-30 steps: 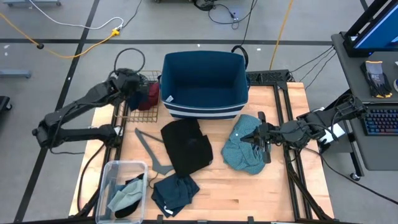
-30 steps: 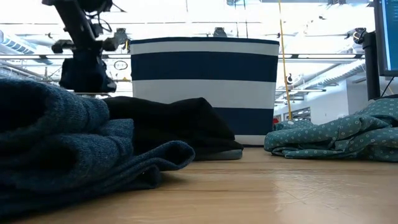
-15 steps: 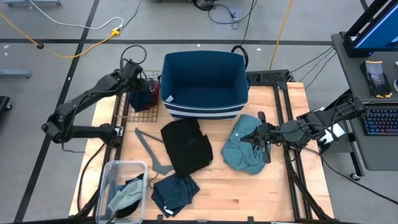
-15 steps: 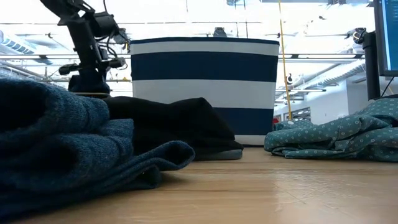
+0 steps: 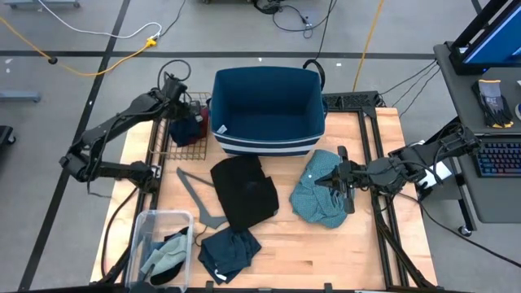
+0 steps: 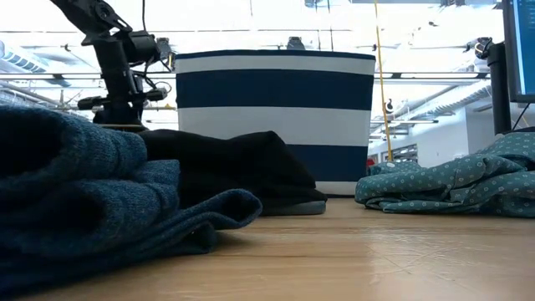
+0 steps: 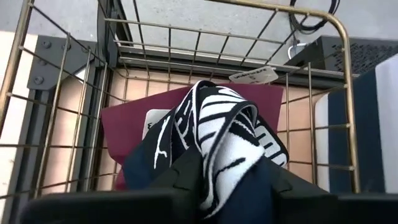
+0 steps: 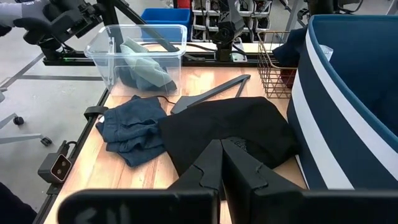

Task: Pick & Place Cloths
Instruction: Put the blue underwear into the gold wire basket, then put the gray pants into the gold wire basket

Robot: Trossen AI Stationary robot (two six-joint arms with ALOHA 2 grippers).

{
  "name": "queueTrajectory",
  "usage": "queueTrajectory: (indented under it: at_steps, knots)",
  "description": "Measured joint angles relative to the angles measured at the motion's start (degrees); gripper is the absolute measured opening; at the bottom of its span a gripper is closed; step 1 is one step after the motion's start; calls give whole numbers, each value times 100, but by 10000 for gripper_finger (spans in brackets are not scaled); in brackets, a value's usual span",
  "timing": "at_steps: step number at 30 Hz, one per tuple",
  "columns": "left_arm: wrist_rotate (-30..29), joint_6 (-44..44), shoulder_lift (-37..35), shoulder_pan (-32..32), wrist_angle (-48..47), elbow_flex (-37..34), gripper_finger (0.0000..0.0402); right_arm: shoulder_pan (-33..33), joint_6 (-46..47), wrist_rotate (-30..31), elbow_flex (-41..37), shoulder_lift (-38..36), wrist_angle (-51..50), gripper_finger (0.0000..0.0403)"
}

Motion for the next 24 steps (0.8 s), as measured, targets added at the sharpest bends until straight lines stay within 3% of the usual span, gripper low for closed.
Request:
queueTrajectory:
  at_steps: [16,20,24]
  knots:
    - [557,-123,-3,61,181,-2,259,0,42,1,0,0,-2,0]
    - [940,-153,-142,66,185,-2,297,0,42,1,0,0,-2,0]
    - [1507,-288,-411,66,216,-2,310,0,42,0,0,0,-2,0]
